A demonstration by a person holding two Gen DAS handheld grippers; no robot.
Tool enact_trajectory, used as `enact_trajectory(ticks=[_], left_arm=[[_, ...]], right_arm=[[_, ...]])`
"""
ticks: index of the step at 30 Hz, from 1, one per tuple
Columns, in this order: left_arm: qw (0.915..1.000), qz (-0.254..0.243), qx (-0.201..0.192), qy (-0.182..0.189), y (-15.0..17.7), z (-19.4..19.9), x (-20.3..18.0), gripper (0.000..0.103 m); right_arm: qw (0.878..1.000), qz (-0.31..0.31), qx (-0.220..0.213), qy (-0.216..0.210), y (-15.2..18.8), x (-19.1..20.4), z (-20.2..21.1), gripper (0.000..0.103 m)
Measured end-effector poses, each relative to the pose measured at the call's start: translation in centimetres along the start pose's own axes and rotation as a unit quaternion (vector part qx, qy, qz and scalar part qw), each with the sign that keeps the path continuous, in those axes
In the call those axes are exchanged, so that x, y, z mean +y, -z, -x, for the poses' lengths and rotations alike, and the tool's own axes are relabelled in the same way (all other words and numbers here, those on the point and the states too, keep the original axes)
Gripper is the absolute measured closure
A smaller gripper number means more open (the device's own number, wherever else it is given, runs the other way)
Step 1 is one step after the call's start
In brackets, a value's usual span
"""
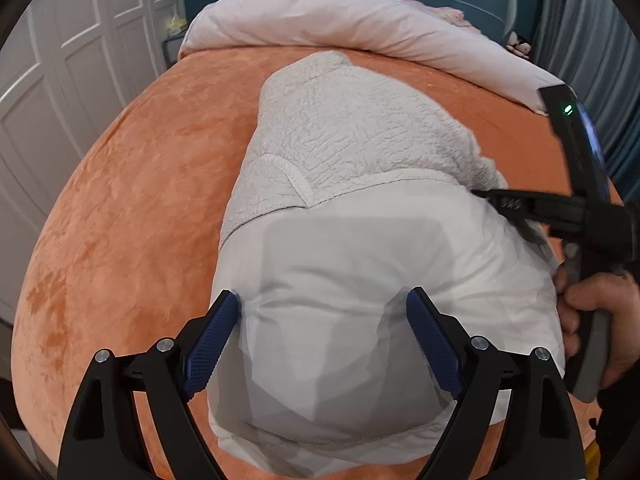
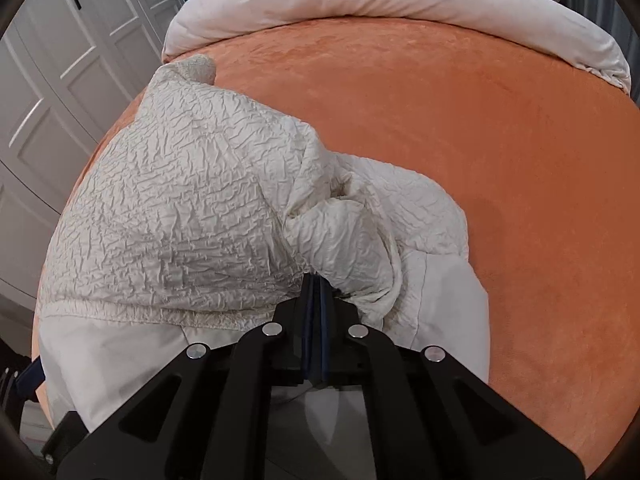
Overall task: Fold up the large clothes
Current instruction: 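Press the folded jacket flat with both tools and withdraw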
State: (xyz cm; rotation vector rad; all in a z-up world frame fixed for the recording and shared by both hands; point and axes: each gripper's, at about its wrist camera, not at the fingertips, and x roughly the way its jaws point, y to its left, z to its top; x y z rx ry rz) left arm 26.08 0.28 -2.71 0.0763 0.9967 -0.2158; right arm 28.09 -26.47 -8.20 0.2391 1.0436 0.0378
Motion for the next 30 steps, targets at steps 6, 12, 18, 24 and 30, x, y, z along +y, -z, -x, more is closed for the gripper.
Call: enact_trajectory(ticks=[6, 12, 18, 24, 30], left_arm=[[1.0000, 0.004, 0.004, -0.007, 0.8, 1.7, -0.1, 0.022], [0.9998, 0.001, 0.000, -0.018, 2.3, 3.1, -1.4, 0.022], [0.9992, 0.001, -0.013, -0.037, 3.6, 5.2, -2.3, 0.022], [0.9970, -0.003, -0.050, -0.060, 5.1, 8.3, -3.1, 0.021], [0.9960, 0.012, -0.065, -0.061, 6.6, 10.3, -3.3, 0.019]], right_arm=[[0.997, 0.006, -0.058, -0.050, 2.4, 1.2, 10.0, 0.096], [0.999, 0.018, 0.019, -0.027, 10.4, 1.1, 7.4, 0.096], [0.998, -0.026, -0.001, -0.053, 12.4, 0.0, 9.8, 0.093], [0.997, -0.019, -0.071, -0.016, 14.7, -0.1, 16.0, 0.069], [0.993, 0.012, -0.116, 0.030, 18.0, 1.7, 19.2, 0.045]])
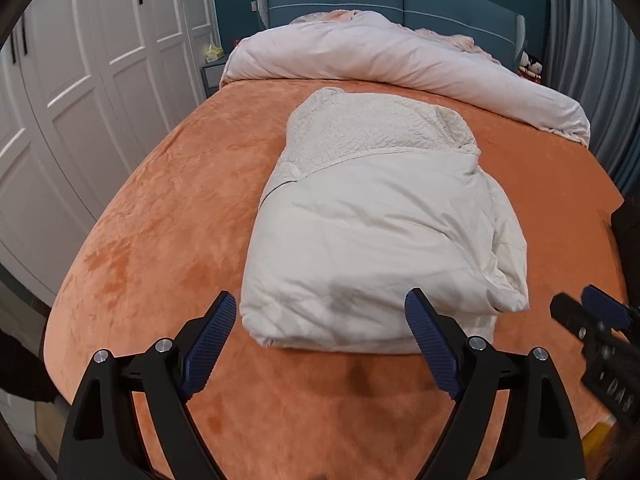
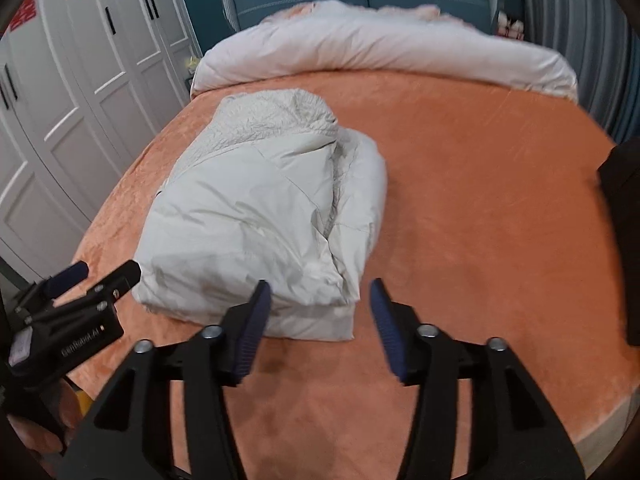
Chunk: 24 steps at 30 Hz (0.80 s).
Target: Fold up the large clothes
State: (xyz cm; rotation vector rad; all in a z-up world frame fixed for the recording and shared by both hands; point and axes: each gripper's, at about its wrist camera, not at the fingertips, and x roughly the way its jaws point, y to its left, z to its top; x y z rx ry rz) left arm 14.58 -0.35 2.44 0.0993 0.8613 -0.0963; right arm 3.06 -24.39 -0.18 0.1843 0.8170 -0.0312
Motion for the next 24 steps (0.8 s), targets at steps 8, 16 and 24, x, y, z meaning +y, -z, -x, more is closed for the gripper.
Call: enact_trajectory(ticks=[8, 16, 24], left_arm=[[1.0000, -0.003, 0.002, -0.007, 3.1, 1.4, -0.4, 0.018], [0.9998, 0.013, 0.010, -0.008, 5.4, 1.6, -0.3, 0.018], [0.9995, 0.014, 0.006, -0.029, 6.7, 1.8, -0.3, 0.019]], right_arm=[[1.000, 0.001, 0.008, 0.021, 3.2, 1.8, 1.8, 0.026], [0.999, 0.006, 0.018, 0.051, 4.9, 2.4, 1.6, 0.023], [0.998, 0.007, 0.026, 0.061, 6.4, 2.4, 1.8, 0.023]])
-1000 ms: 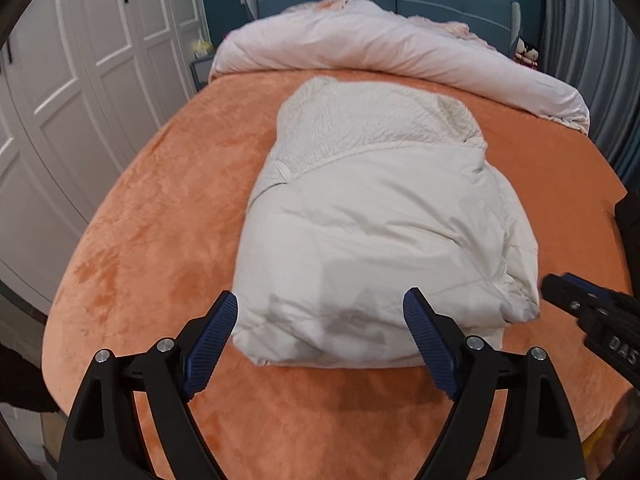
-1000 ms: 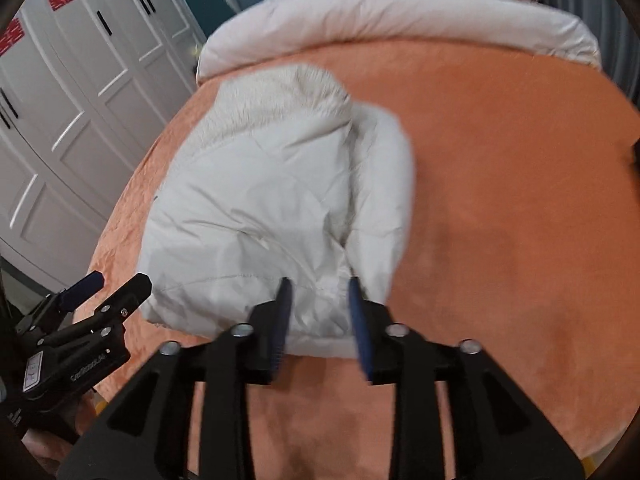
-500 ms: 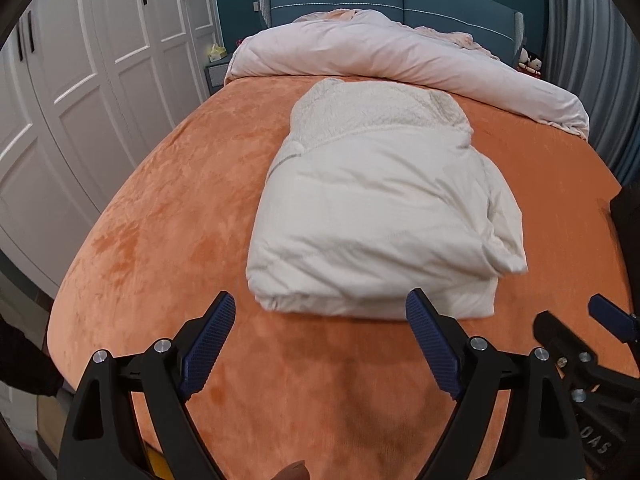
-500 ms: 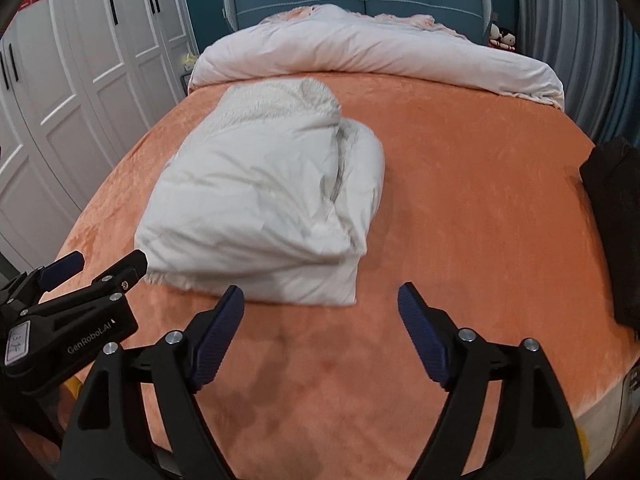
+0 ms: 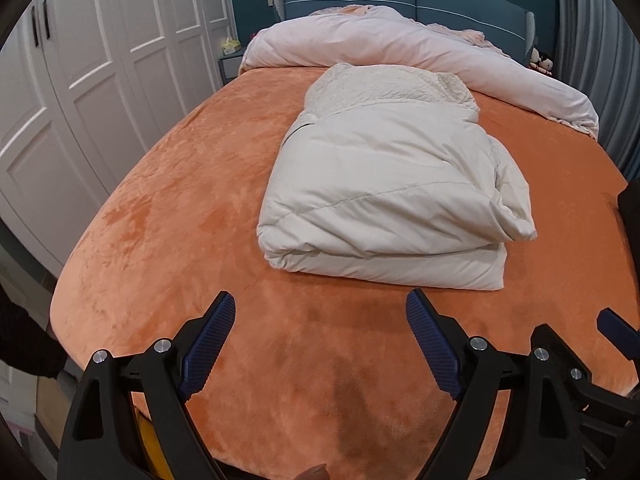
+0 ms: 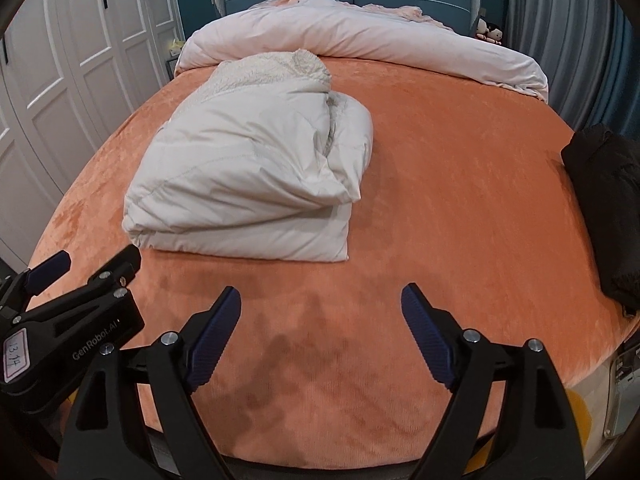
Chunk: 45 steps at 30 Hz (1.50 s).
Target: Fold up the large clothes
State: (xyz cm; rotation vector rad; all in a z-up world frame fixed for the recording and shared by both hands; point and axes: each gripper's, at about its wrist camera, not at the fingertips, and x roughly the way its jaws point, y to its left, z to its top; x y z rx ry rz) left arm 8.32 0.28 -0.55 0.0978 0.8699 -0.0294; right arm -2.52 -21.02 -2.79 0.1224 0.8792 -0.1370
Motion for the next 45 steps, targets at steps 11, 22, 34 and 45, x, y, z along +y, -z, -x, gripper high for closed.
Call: enact_trajectory(ticks=[11, 22, 34, 45], left_arm=[[1.0000, 0.005, 0.000, -0.008, 0.8, 0.3, 0.2, 0.020], [0.9999, 0.002, 0.002, -0.011, 0.9, 0.4, 0.5, 0.021], [0.9999, -0.003, 0.002, -0.012, 0.9, 0.7, 0.4, 0.022], [0.9999, -0.008, 0.003, -0.013, 0.9, 0.6, 0.1, 0.022]], right_arm=[[1.000, 0.001, -0.003, 0.006, 0.8, 0.6, 0.2, 0.023], [1.000, 0.000, -0.003, 0.006, 1.1, 1.2, 0.4, 0.023], [1.000, -0.007, -0.005, 0.008, 1.3, 1.3, 0.6, 0.023], [1.000, -0.012, -0.004, 0.009, 1.5, 1.2, 0.5, 0.023]])
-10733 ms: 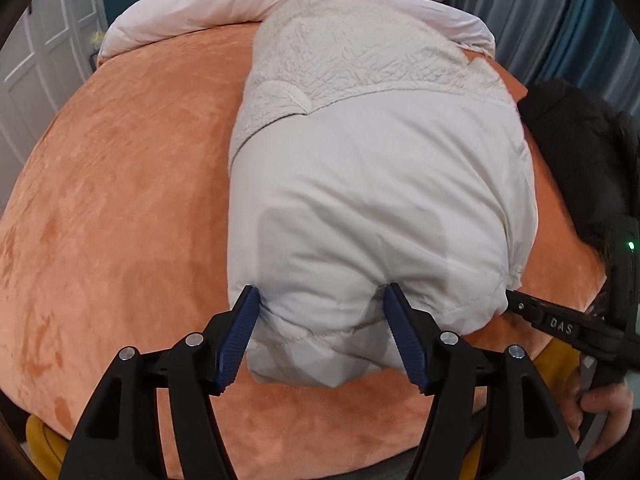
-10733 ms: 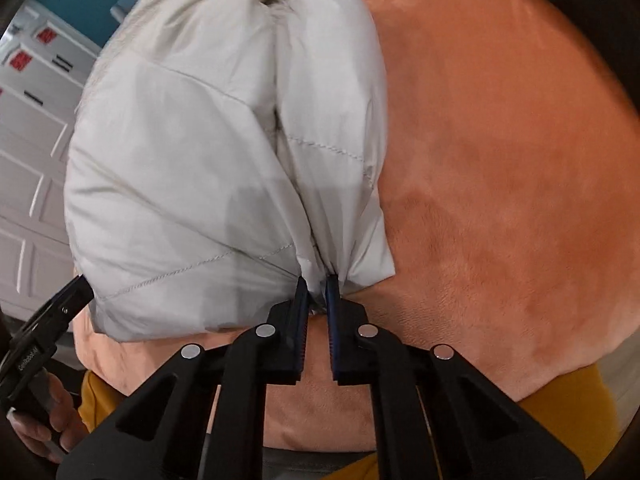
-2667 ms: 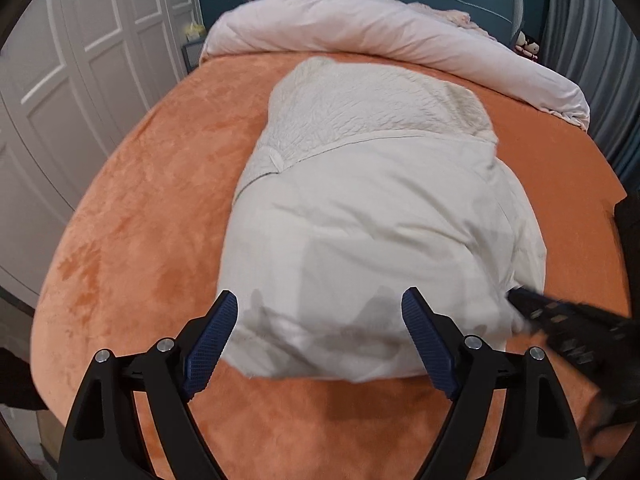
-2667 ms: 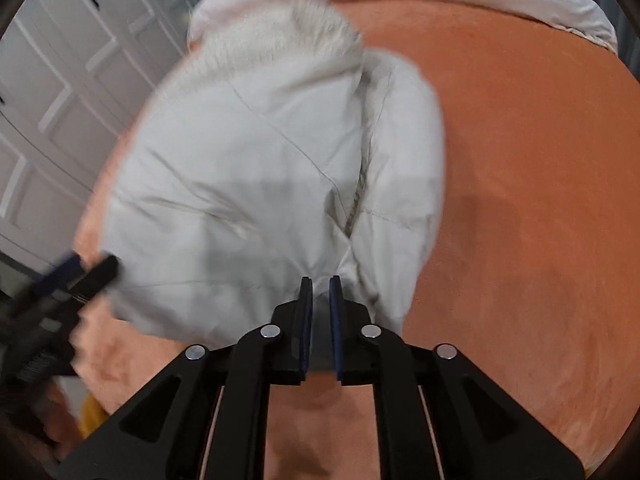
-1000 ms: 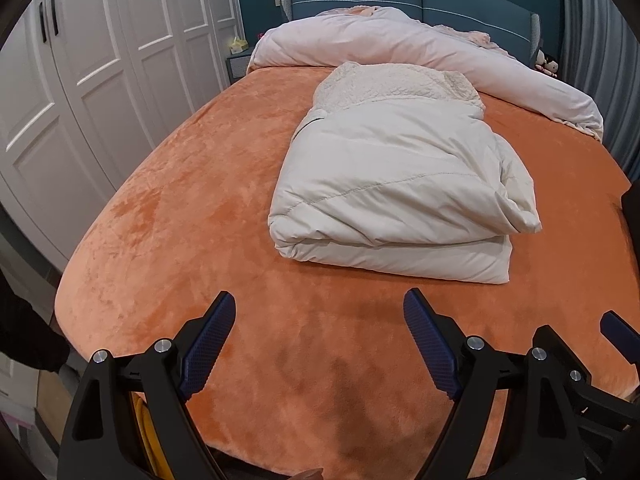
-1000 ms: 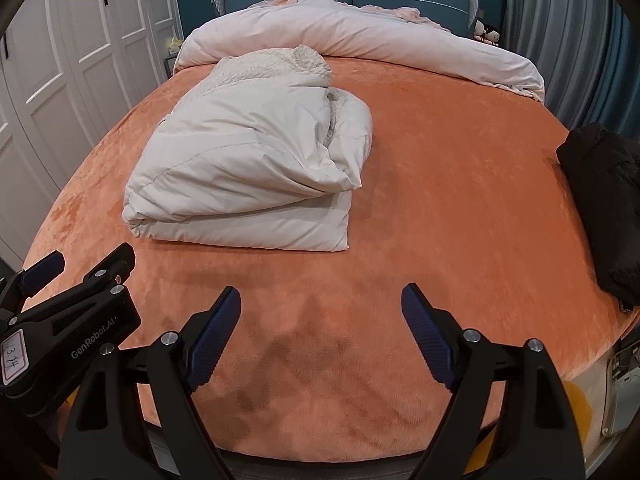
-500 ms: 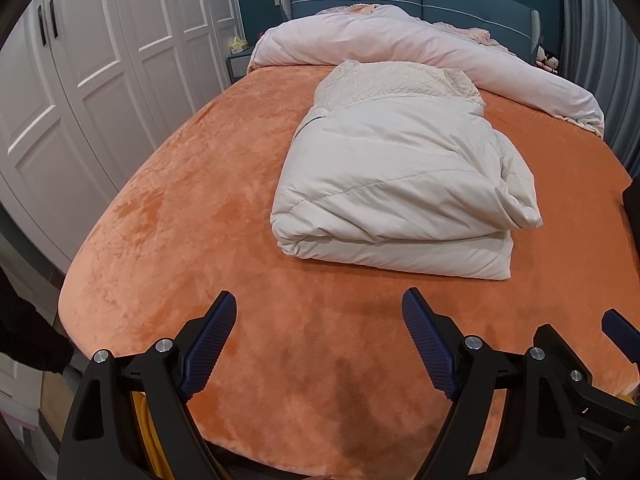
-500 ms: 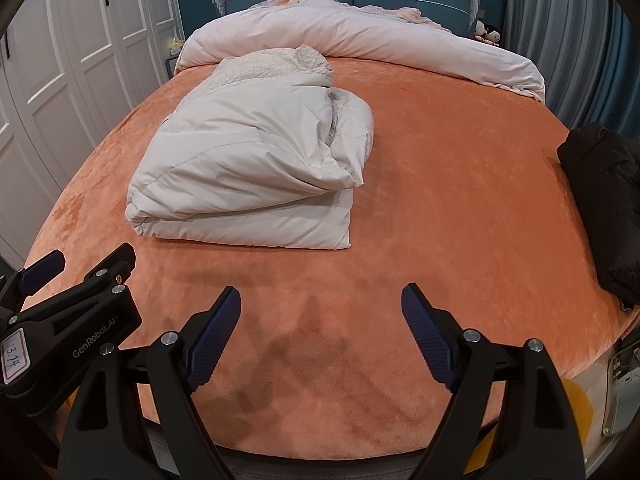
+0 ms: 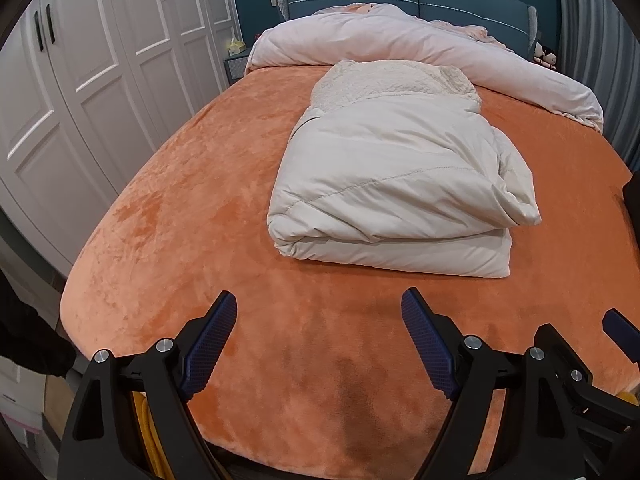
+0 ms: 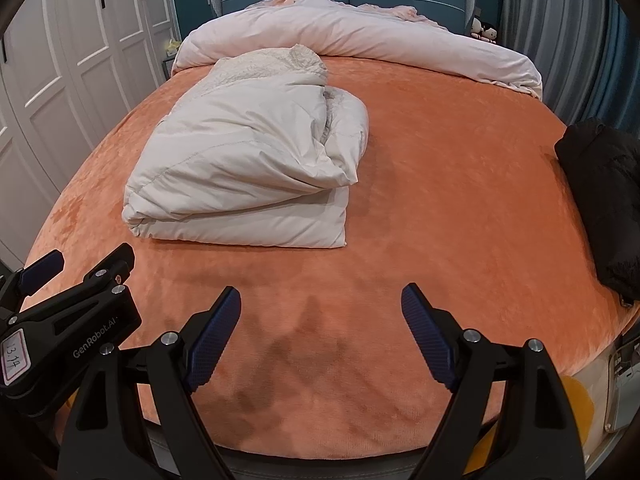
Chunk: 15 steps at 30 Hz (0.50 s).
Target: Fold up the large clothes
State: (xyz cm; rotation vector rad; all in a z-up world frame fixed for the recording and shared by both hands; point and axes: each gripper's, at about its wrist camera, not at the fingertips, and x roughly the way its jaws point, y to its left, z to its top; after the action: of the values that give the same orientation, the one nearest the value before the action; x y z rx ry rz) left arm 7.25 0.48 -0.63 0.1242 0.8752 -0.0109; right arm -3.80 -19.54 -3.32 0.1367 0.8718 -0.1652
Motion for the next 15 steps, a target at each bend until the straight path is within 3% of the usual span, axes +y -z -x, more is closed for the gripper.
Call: enact_trajectory(ticks=[15], left_arm=[[0.9999, -0.009, 0.009, 0.001, 0.21, -0.93, 0.37, 0.024]], right_arm=[[1.000, -0.004, 0.006, 0.003, 0.32, -0.07, -0.54, 0.023]])
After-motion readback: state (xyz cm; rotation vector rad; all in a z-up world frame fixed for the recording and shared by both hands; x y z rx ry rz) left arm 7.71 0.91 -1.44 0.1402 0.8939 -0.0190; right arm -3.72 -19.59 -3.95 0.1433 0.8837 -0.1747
